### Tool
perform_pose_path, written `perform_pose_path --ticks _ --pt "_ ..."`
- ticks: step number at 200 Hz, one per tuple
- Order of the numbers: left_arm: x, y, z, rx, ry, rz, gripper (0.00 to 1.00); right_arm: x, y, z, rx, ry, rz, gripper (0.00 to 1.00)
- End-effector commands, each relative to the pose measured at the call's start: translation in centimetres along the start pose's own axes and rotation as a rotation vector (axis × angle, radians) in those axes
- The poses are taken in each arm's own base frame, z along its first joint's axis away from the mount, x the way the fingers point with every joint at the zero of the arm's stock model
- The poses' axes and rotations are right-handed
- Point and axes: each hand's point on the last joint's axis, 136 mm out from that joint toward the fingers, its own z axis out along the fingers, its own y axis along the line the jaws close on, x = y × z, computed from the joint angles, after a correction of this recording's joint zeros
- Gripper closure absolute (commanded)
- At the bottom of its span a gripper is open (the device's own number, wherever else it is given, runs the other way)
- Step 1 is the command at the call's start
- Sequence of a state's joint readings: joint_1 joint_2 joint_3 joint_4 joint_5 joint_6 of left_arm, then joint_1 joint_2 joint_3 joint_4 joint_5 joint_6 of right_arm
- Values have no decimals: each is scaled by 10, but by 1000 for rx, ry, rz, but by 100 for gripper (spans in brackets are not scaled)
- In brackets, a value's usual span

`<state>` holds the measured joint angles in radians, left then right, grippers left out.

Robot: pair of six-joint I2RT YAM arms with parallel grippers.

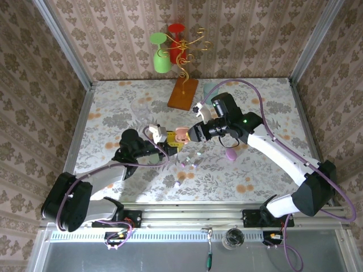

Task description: Insert the wireless bluetooth earbuds into the charging case

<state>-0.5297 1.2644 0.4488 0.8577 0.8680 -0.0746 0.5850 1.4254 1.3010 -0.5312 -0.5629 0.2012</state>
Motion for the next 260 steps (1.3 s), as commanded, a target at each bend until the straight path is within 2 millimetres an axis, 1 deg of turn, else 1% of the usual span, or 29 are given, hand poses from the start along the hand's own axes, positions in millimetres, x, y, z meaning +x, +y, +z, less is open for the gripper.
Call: perform_pose_path --ticks 1,46,113,153,199,225,260 --pt "-15 -8 3 48 -32 61 71 -10 14 -6 -58 -29 -13 76" --pt "-19 -11 1 51 -39 65 71 -5 10 -2 -49 -20 1 76" --pt "-22 -6 1 17 -47 59 71 9 -2 13 -45 29 34 76" --pt "-23 -7 0 15 -53 62 71 11 -9 18 -30 43 46 76" --pt "-23 -7 -1 11 -58 63 71 10 -10 20 -25 45 54 74" --pt "-21 -7 -1 10 -54 59 71 7 -9 17 -25 35 53 71" --pt "-18 -6 -2 0 -50 62 71 2 -5 7 -19 4 37 62"
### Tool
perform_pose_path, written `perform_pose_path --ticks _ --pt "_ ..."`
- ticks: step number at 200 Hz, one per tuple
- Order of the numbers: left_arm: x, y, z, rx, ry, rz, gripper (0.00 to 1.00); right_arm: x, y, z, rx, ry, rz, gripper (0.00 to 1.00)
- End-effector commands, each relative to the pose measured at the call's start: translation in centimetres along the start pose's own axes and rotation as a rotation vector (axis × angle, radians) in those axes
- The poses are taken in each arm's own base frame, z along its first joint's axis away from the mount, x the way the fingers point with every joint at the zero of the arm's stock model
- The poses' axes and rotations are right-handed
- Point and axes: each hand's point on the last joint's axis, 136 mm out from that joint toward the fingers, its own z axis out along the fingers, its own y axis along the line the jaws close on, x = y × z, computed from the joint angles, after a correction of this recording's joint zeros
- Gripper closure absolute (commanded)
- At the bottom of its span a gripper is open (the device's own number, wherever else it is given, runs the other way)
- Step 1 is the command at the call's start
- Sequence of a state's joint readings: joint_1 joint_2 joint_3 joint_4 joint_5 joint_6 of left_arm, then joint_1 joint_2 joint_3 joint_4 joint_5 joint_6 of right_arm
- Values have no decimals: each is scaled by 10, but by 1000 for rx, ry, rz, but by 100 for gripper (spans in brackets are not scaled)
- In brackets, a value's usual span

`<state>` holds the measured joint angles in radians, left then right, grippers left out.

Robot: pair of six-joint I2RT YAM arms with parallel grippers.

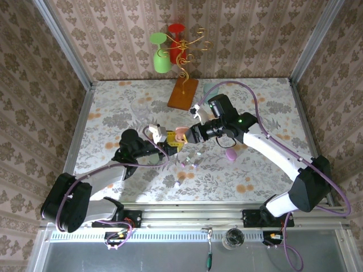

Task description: Insert the wireless bluetooth earbuds into the charging case

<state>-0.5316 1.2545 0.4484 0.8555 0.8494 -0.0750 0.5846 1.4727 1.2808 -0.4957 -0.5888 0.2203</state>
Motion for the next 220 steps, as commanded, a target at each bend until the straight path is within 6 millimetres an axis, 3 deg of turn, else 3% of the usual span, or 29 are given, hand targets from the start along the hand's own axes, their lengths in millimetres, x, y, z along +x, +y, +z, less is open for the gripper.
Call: perform_pose_path --ticks 1,34,54,85,107,116,170,220 --pt "-15 -7 -2 16 -45 55 71 -6 4 -10 0 -28 0 61" --pt "-13 -5 -3 5 -42 56 71 -8 -2 -23 14 -73 -5 45" --pt "-12 -5 -4 5 -42 58 71 -19 4 -46 8 -153 -19 35" --pt "-12 -6 -3 3 -36 70 71 -35 4 -54 17 -194 4 28" --pt "-12 -9 -2 16 -16 89 71 -47 4 -53 22 -187 25 26" --pt "-14 -10 -2 18 -15 98 71 -48 -4 -42 28 -159 47 25" --pt "-21 -8 -3 8 -30 118 71 -59 -14 -19 31 -99 86 24" --pt "-29 3 -3 -62 -59 135 71 -37 -13 -12 16 -24 76 20"
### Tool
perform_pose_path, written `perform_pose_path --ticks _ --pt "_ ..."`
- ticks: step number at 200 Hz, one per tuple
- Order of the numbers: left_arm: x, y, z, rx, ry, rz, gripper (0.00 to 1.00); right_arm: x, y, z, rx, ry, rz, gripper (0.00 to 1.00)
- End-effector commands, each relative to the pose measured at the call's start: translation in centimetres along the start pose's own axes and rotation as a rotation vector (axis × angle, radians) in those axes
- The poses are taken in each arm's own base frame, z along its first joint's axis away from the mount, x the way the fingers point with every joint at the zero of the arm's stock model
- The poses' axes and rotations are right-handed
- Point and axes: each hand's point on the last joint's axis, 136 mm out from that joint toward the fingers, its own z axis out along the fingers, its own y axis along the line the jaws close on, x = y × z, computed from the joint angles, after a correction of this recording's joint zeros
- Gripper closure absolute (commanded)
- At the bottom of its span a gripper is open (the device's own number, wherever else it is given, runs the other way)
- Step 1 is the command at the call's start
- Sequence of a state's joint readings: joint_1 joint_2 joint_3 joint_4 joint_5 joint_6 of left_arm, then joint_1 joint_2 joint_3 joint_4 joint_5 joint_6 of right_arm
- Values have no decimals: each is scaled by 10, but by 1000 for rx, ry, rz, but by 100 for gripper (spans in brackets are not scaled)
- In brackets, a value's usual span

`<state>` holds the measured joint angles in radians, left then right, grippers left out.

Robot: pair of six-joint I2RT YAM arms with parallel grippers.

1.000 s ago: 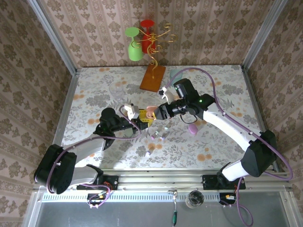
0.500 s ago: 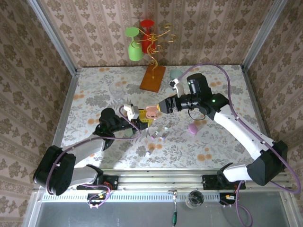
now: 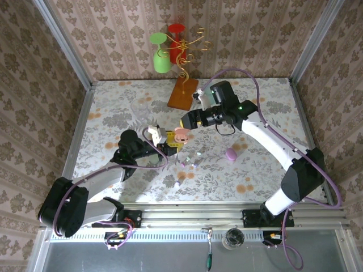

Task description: Insert the wireless bluetooth earbuds into the charging case

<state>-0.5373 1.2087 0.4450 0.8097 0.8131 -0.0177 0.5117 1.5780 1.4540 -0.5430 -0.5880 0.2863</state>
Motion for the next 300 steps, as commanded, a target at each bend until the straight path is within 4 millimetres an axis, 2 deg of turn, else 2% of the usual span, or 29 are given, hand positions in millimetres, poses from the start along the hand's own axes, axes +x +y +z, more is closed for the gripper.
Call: perform_pose_path --ticks 1,20,47,51,79,117,156,197,242,300 --pt "-25 5 0 -35 -62 79 71 10 9 -4 -25 33 -21 20" --pt "-26 7 0 -44 -73 76 71 15 12 -8 -30 35 -22 19" --pt "-32 11 0 -65 -96 72 71 12 17 -23 -16 -28 13 19" --pt "-32 11 0 -67 -99 69 71 6 19 -26 -23 -59 10 19" --pt "-36 12 0 -76 -112 67 71 -3 27 -41 -71 -124 66 19" --pt "-38 11 2 -66 -125 75 71 -14 35 -45 -129 -156 140 19" --pt "-58 23 0 -133 -230 75 71 -12 30 -30 -220 -111 308 17" --pt "-70 32 0 -171 -299 69 71 -7 38 -22 -342 -98 408 19" --pt "-66 29 8 -147 -287 71 71 -15 49 -20 -476 -112 496 35" --pt "-66 27 15 -128 -283 86 71 -19 51 -21 -526 -118 513 44"
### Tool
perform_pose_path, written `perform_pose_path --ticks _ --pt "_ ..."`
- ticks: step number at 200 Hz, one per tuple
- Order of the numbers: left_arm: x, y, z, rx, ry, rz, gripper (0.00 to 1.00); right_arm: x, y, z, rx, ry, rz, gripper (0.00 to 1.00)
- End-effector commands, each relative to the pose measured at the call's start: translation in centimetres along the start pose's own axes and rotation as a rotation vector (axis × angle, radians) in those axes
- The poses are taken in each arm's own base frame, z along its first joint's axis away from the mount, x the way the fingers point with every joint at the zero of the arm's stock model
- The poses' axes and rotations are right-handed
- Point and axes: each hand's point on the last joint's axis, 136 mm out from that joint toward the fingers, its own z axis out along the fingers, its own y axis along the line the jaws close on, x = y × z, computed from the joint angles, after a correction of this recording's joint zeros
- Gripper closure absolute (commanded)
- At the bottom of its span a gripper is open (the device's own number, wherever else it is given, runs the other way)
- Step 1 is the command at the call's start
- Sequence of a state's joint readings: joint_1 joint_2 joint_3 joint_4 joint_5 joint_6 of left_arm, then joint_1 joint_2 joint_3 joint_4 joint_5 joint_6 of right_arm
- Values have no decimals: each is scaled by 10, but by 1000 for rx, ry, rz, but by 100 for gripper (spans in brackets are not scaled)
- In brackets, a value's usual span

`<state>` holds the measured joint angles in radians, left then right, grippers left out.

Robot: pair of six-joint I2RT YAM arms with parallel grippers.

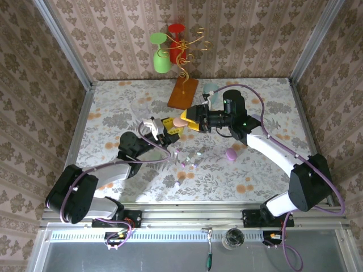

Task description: Insert the wireless bluetooth earbuds into the charging case

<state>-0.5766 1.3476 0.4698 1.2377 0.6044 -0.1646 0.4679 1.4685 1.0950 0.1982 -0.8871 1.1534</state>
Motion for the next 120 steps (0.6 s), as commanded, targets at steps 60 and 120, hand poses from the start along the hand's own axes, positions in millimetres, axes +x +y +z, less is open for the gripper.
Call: perform_pose_path --ticks 60,120 --pt "-10 -4 8 35 -31 26 71 -2 8 -2 -72 -1 -13 82" --pt "2 0 -2 -14 9 21 45 -17 -15 -17 7 -99 -41 85"
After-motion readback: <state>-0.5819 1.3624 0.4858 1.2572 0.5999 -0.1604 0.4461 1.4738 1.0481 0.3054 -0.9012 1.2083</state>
